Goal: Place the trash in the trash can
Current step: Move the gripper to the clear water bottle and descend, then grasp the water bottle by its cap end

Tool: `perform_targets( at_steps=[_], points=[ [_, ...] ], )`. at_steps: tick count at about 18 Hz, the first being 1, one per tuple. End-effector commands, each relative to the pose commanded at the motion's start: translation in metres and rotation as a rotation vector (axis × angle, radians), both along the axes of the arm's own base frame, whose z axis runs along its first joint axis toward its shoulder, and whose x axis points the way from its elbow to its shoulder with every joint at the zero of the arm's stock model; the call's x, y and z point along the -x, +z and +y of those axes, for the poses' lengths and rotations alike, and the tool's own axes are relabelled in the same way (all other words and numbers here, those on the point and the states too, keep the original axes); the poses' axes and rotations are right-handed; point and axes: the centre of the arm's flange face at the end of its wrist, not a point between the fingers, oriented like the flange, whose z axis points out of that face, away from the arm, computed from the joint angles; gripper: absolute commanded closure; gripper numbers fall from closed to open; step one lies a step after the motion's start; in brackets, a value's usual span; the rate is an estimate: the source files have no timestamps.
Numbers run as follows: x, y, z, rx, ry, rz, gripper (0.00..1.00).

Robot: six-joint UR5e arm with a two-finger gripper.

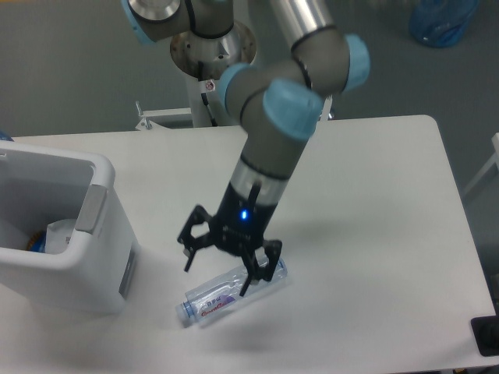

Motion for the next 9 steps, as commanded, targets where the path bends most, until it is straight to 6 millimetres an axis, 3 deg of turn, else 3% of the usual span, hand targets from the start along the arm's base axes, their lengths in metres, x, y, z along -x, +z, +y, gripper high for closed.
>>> perform_targets(
  at_steps=[5,9],
  points=[
    [-0.025,-0.045,0.019,0.146,-0.067,0.072,0.0],
    [-0.024,-0.064,0.023,0.206,-0.075,0.108,0.0]
  ],
)
